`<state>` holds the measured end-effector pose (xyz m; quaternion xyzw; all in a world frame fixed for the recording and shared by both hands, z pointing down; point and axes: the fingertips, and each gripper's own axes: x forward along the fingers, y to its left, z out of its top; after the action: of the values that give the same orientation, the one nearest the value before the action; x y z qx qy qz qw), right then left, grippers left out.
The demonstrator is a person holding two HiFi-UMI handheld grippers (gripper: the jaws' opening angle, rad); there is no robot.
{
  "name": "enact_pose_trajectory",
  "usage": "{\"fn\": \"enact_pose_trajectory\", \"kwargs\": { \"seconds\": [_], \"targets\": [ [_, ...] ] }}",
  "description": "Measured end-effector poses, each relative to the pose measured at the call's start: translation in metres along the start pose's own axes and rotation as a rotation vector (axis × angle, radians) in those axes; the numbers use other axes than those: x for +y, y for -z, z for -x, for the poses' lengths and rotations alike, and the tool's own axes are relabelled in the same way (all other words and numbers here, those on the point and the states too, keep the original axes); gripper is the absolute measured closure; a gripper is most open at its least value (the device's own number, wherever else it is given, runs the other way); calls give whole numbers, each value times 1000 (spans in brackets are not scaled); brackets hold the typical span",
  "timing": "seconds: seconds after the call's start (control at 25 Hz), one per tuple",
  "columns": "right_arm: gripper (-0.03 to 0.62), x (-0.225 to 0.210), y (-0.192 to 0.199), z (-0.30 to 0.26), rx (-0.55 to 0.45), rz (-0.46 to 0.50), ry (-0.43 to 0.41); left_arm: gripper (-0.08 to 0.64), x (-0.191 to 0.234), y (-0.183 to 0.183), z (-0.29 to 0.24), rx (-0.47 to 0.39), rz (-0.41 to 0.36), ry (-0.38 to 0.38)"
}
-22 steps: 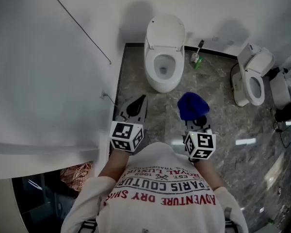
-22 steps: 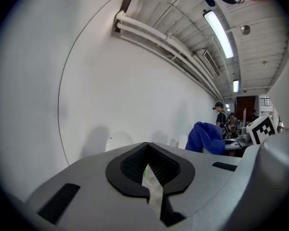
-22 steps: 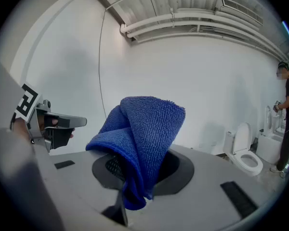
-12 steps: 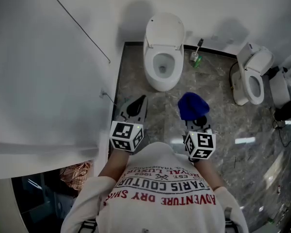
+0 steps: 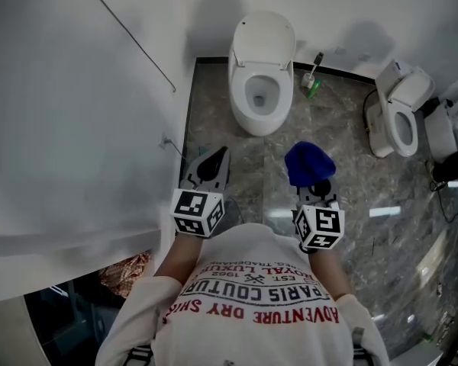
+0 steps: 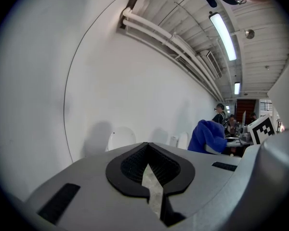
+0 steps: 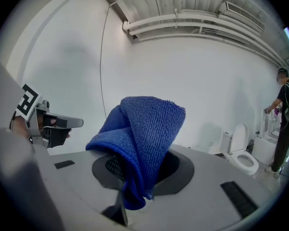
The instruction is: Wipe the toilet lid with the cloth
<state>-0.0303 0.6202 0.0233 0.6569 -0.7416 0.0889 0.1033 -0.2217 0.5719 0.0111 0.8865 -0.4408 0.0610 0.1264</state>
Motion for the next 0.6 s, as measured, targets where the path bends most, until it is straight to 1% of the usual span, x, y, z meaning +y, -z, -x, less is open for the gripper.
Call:
{"fn": "enact_pose_trajectory", "kwargs": {
  "seconds": [0.2,0.36,0.48,0.6],
  "targets": [
    [505,9,2,-10,31,-38,26,555,24,-2,1,19,13,7],
    [505,6,10,-25,53,-46,25,555,34,10,-8,34,38,4],
    [505,-7,13,-51,44,-40,13,555,42,18,-28,42,42,-10],
    [505,-26,9,-87,43,-47,-15,555,50,18,-60,53,50,-25]
  ]
}}
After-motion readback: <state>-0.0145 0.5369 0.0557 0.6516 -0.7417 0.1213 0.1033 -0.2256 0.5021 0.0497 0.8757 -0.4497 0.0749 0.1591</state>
